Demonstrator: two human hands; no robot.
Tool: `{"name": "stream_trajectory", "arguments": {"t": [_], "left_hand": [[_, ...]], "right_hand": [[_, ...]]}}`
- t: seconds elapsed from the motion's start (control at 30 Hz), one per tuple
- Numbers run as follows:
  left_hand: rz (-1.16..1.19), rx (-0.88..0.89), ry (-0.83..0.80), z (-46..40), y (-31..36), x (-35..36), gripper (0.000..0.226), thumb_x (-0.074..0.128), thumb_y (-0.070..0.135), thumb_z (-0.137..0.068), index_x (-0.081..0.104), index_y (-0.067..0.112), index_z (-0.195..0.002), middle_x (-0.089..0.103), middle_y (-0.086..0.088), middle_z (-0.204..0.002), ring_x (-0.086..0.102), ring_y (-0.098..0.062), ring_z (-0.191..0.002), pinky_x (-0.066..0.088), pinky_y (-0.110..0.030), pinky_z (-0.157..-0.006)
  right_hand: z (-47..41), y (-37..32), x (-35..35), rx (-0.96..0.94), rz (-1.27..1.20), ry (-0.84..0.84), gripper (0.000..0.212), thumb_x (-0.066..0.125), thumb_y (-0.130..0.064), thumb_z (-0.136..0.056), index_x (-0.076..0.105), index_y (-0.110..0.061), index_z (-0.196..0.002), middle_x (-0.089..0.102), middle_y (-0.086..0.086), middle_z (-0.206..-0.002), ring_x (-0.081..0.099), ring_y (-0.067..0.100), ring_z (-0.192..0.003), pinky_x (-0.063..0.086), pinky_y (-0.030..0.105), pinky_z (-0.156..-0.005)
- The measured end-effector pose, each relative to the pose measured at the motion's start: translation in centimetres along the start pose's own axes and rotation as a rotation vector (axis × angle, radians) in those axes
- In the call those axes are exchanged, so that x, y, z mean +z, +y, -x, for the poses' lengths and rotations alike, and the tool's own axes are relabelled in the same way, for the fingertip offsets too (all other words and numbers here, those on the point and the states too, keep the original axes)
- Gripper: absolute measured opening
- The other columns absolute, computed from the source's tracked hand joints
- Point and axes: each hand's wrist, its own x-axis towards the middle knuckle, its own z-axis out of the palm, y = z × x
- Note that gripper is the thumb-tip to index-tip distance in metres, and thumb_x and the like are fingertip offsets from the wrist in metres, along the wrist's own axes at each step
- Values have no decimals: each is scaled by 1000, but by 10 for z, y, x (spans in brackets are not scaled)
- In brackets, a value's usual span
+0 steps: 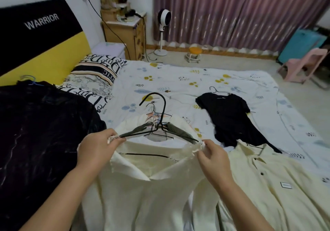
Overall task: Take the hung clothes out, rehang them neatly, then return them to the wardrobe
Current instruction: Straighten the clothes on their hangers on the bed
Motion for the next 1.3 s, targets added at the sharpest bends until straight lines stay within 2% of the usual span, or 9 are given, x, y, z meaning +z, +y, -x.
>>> {"name": "stream_trajectory", "arguments": {"t": [0.1, 0.27, 0.5, 0.63, 0.7, 0.8, 0.87, 1.17, 1.3], "left_hand": [[8, 13, -21, 31, 17, -25, 21, 72, 43, -73, 61, 27, -64, 58, 7, -57, 53, -12, -60, 39, -26, -54], [-50, 99, -180, 67, 43, -58, 23, 70, 46, -75, 60, 27, -65, 60, 4, -62, 55, -11, -65, 36, -26, -53], [54, 255, -458, 89, 66, -92, 24, 72, 47, -72, 56, 30, -77, 48, 8, -62, 43, -3, -58, 30, -17, -50], [54, 387, -602, 90, 56, -109, 43, 75, 35, -73, 55, 33, -111, 58, 13, -97, 52, 4, -87, 37, -4, -72], [30, 474, -588, 91, 52, -115, 38, 73, 25, -77, 60, 27, -113, 63, 5, -103, 55, -3, -93, 37, -7, -76], [56, 564, -543, 91, 54, -120, 18, 73, 20, -77, 68, 9, -90, 65, -11, -85, 52, -12, -71, 39, -21, -67], [81, 620, -499, 93, 58, -122, 26, 73, 22, -77, 62, -2, -80, 61, -14, -75, 45, -12, -63, 33, -22, -60], [243, 787, -260, 117, 117, -115, 34, 75, 27, -74, 57, 0, -64, 44, -3, -48, 46, -16, -57, 30, -24, -55], [293, 806, -228, 128, 154, -99, 40, 75, 29, -74, 51, 2, -58, 42, -3, -46, 42, -19, -50, 29, -27, -52]], "right_hand": [[29, -3, -31, -23, -60, 6, 10, 61, -15, -81, 59, -6, -78, 54, 3, -65, 51, 22, -68, 42, 30, -65], [68, -4, -68, -16, -86, 155, 49, 68, -13, -82, 33, -30, -53, 35, -9, -46, 37, 8, -49, 29, 21, -51], [104, -12, -113, -2, -169, 336, 23, 69, -10, -81, 57, -21, -65, 52, -10, -48, 48, 7, -54, 34, 17, -54], [126, -25, -135, -20, -185, 432, 22, 69, -7, -79, 60, -23, -67, 49, -7, -48, 47, 2, -56, 32, 13, -51], [138, -31, -142, -13, -166, 466, 18, 71, -8, -79, 62, -22, -71, 47, -8, -50, 48, 1, -58, 33, 12, -53], [154, -40, -152, -22, -143, 499, 20, 70, -8, -79, 62, -23, -69, 50, -4, -53, 47, 7, -59, 32, 17, -53], [165, -43, -160, -36, -147, 540, 25, 70, -6, -79, 61, -24, -65, 53, 1, -53, 47, 13, -60, 31, 20, -53], [195, -37, -219, -1, -139, 659, 18, 69, -9, -81, 63, -18, -67, 57, -5, -57, 47, 10, -57, 35, 25, -57], [198, -21, -254, 29, -112, 699, 12, 70, -10, -80, 66, -11, -69, 64, 6, -64, 55, 23, -66, 37, 28, -61]]}}
